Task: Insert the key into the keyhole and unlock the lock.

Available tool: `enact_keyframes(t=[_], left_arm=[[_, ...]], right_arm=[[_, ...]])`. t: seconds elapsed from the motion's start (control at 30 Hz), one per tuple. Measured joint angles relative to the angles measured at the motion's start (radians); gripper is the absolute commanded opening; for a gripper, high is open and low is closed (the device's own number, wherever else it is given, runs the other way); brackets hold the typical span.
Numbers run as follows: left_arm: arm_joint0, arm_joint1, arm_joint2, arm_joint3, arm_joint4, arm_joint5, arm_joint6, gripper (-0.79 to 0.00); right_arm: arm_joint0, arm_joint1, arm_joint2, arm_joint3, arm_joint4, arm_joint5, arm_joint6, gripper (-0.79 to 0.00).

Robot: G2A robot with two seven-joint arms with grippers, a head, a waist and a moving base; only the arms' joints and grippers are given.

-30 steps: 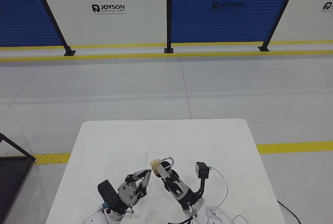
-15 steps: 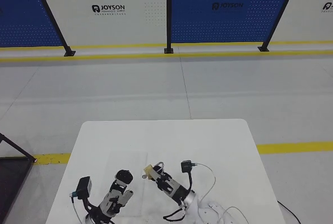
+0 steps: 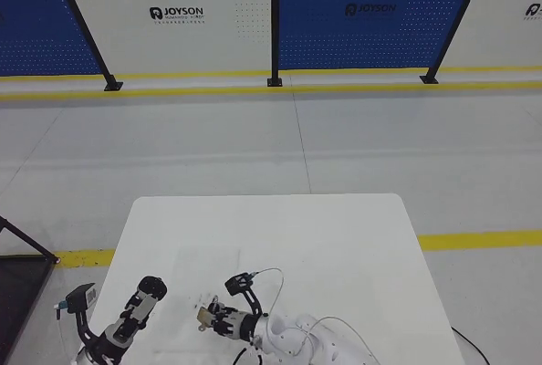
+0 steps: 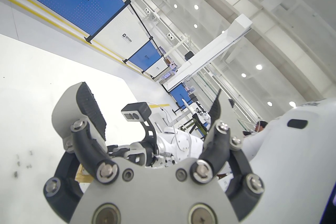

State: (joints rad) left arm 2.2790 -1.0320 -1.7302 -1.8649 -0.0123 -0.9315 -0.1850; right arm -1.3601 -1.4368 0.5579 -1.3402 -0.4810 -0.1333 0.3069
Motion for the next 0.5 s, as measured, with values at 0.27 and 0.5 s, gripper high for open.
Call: enact_keyframes(t=[0.27,0.5], left_arm=[[0.000,0.000,0.000,0.000,-0.001,0.000,0.000,0.000],[0.000,0.000,0.000,0.000,-0.001,0.000,0.000,0.000]], right_arm=[[0.031,-0.021,-0.038,0.036,-0.034,0.067,0.027,0.000],[0.002,0.000,-0.017,-0.032,-0.101,0.104,0.053,0.000]])
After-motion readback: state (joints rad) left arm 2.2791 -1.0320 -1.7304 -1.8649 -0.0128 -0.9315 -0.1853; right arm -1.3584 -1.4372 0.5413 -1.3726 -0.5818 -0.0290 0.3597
